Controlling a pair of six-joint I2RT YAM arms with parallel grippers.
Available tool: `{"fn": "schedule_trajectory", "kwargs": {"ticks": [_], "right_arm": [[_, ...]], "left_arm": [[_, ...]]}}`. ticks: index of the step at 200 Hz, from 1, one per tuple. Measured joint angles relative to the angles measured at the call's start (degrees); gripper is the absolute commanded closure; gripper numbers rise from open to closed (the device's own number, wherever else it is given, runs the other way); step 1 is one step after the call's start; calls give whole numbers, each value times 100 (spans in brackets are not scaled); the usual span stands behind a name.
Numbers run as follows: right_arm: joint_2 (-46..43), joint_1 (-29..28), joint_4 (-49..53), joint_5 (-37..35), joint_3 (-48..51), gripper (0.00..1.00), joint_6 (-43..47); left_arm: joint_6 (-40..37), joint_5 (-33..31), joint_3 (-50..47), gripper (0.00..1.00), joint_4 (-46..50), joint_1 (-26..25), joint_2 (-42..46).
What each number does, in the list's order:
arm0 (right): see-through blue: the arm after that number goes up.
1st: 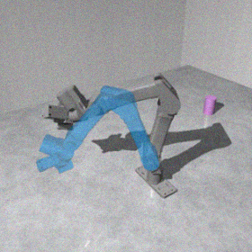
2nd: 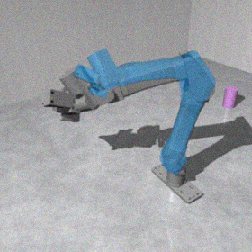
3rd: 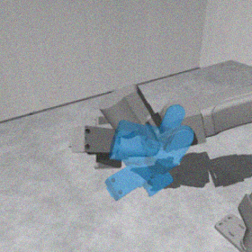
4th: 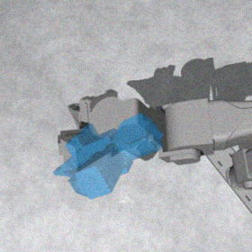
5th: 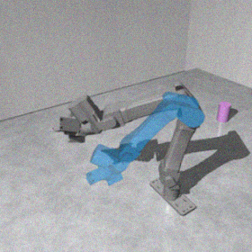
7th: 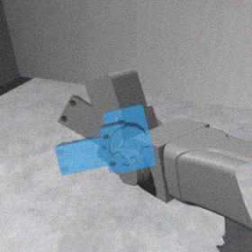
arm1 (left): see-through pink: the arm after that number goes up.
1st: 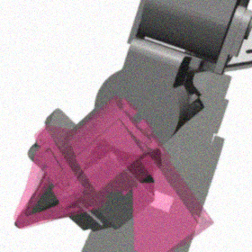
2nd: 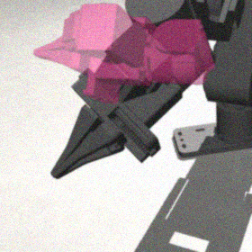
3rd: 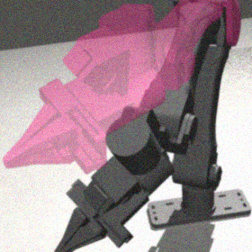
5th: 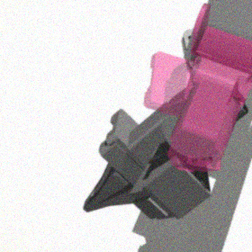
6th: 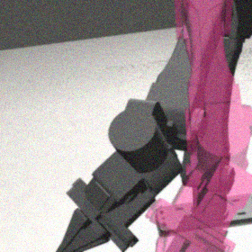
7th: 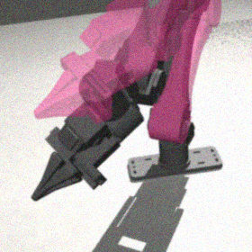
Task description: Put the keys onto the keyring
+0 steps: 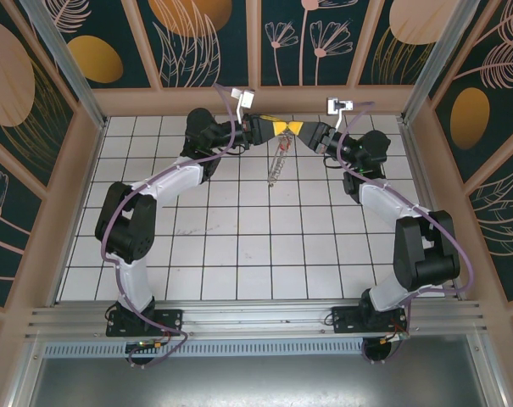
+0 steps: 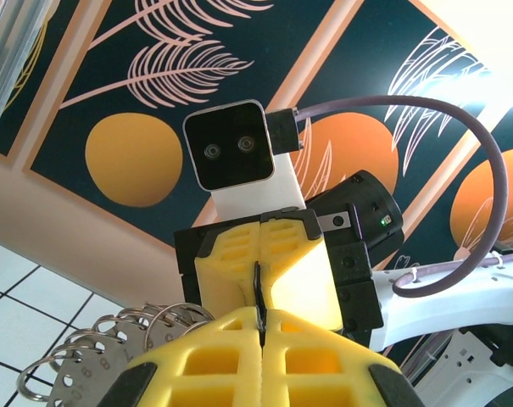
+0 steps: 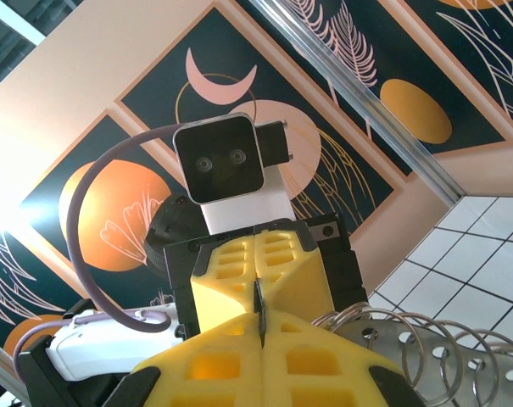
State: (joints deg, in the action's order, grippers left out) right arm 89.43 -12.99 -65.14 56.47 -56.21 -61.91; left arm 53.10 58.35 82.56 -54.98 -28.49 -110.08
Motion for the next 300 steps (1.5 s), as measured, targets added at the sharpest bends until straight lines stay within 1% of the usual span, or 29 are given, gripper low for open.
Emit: {"fn": "schedule_trajectory", "kwargs": {"ticks": [18, 33, 47, 55, 71, 83, 127, 138, 175, 194, 230, 248, 279, 300], "right_arm": [[2, 4, 7, -2, 0, 100, 0], [2, 4, 15, -31, 0, 90, 0], [2, 4, 37, -50, 0, 74, -13], [2, 4, 72, -68, 0, 67, -28], [-2, 7, 109, -98, 0, 61, 7], [-13, 22, 138, -114, 0, 58, 28], [-396, 114, 258, -227, 267, 60, 275], [-520, 118, 247, -247, 376, 61, 358], [-640, 98, 243, -260, 562, 61, 654], [-640, 7, 284, -269, 588, 60, 822], [-640, -337, 555, -304, 584, 58, 1237], [-640, -466, 737, -313, 560, 60, 1412], [-634, -584, 909, -391, 461, 68, 1582], [-623, -623, 931, -404, 417, 68, 1650]], "left_arm": [[-63, -44, 0, 100, 39, -2, 13], [-79, -118, -31, 100, 37, -11, 39], [-76, -269, -142, 100, 28, -42, 103], [-63, -361, -232, 100, -13, -59, 151], [17, -538, -369, 100, -146, -90, 216], [122, -669, -431, 100, -302, -105, 234], [520, -1104, -688, 100, -907, -105, 345], [608, -1156, -710, 100, -1014, -105, 356], [911, -1281, -726, 100, -1419, -105, 396], [1019, -1292, -726, 100, -1563, -105, 398], [1108, -1353, -726, 100, -1633, -116, 398], [1132, -1370, -726, 100, -1668, -120, 398], [1169, -1388, -726, 100, -1700, -142, 398], [1172, -1388, -726, 100, -1709, -153, 398]]}}
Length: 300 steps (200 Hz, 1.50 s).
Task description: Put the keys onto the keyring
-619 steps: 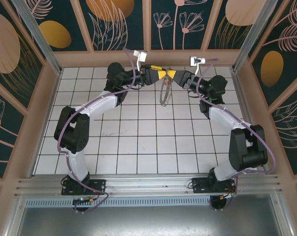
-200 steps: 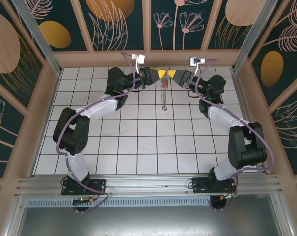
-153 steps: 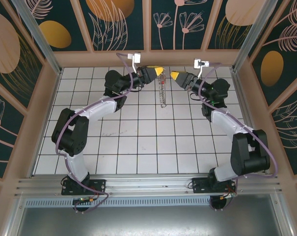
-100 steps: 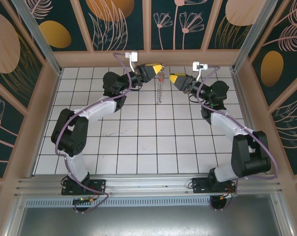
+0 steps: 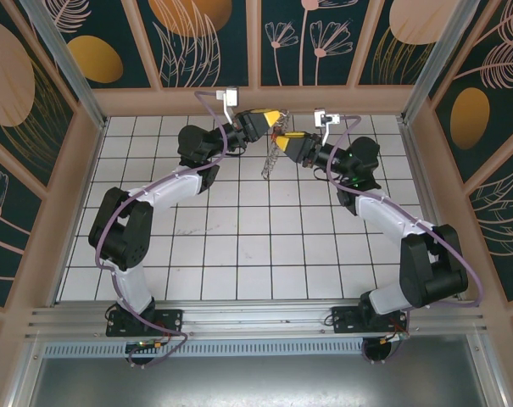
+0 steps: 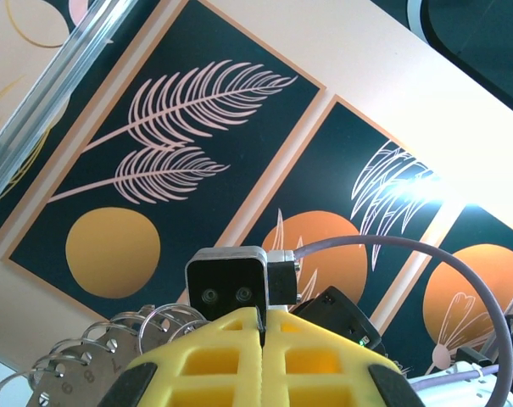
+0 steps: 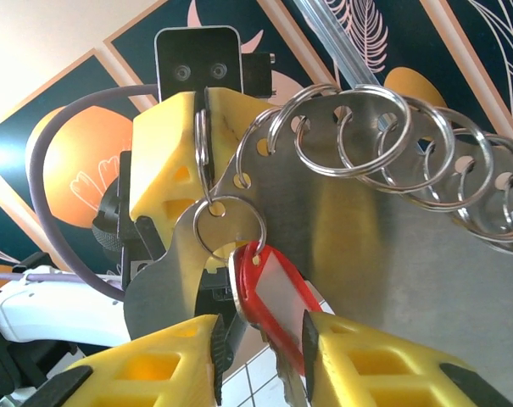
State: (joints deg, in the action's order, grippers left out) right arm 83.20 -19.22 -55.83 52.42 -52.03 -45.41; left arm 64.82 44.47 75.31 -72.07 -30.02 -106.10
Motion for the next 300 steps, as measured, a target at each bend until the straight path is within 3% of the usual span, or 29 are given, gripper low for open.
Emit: {"fn": "schedule_trajectory", "kwargs": {"ticks": [21, 52, 102, 300], "right_arm": [[11, -39, 2, -7, -20, 63, 24], [20, -52, 68, -31, -83, 67, 59], [33, -72, 120, -146, -175, 100, 111], [57, -116, 824, -173, -529, 100, 457]], "left_arm": [[0, 0, 0, 100, -17, 0, 0], [2, -2, 0, 100, -20, 0, 0], [2, -24, 0, 100, -57, -22, 0], [44, -256, -26, 100, -140, -11, 0]]}}
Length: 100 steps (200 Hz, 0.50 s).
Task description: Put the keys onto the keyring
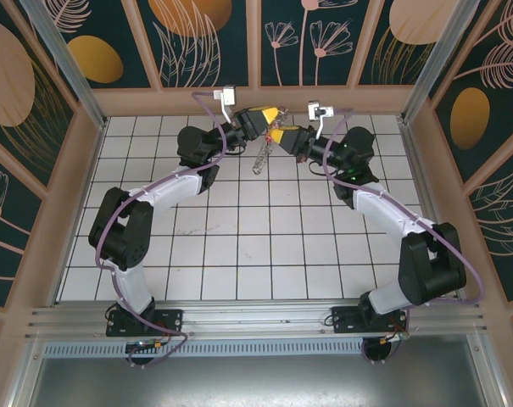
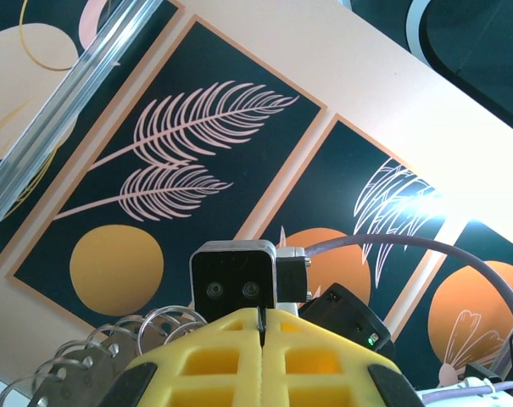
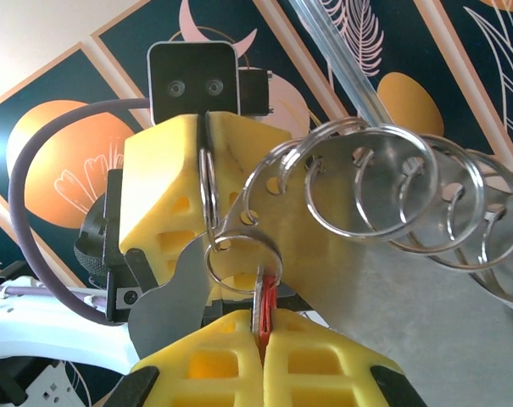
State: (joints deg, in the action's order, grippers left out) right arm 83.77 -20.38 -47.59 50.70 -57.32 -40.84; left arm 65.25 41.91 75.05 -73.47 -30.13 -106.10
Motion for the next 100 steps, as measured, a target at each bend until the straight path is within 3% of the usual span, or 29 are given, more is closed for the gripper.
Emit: {"fn": "schedule_trajectory", "kwargs": {"ticks": [100], "right_arm": [[-487, 166, 1353, -2, -96, 100, 516]], "left_arm": [[-79, 0, -81, 100, 31, -31, 0]]}}
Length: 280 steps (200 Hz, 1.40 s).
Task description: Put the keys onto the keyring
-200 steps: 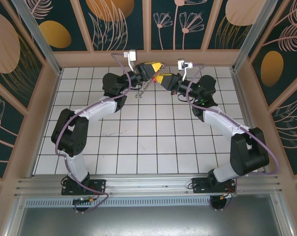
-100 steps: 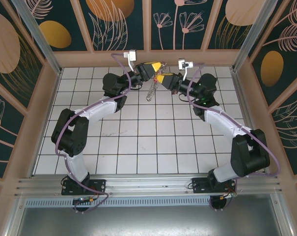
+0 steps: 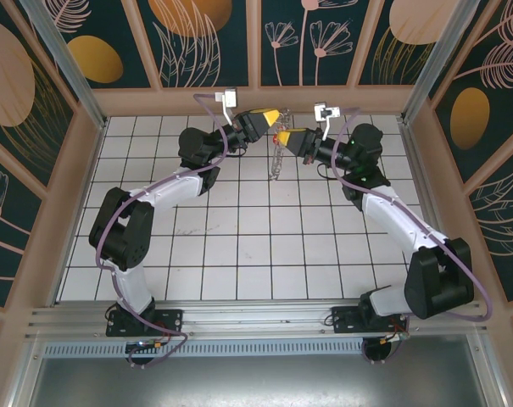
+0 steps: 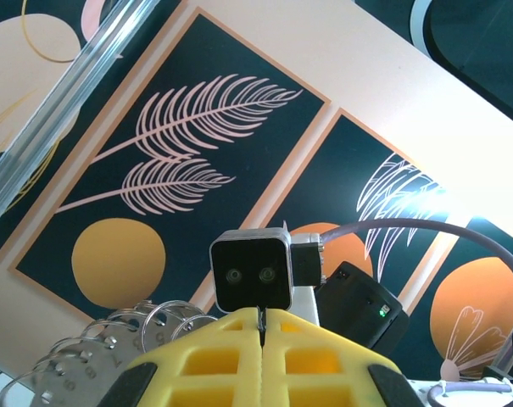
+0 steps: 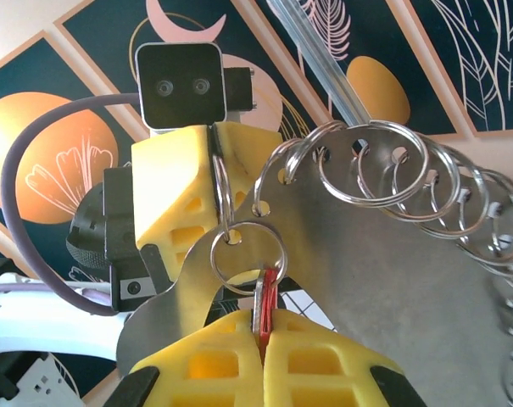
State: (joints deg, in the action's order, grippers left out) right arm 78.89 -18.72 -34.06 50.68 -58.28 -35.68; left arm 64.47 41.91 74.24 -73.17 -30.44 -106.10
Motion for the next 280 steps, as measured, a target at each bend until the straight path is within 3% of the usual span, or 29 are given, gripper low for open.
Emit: {"fn": "schedule_trajectory", "kwargs": {"ticks": [145, 223, 280], "right_arm": [[216, 208, 2618, -22, -944, 100, 894], [254, 343, 3515, -24, -1246, 100, 1456], [420, 337, 3259, 557, -1248, 100, 1436]], "left_arm": [[-1928, -50, 0, 100, 1801, -7, 286], [-2168, -22, 0, 100, 2133, -33, 289], [-2179, 15, 0, 100, 2074, -39, 289]]}}
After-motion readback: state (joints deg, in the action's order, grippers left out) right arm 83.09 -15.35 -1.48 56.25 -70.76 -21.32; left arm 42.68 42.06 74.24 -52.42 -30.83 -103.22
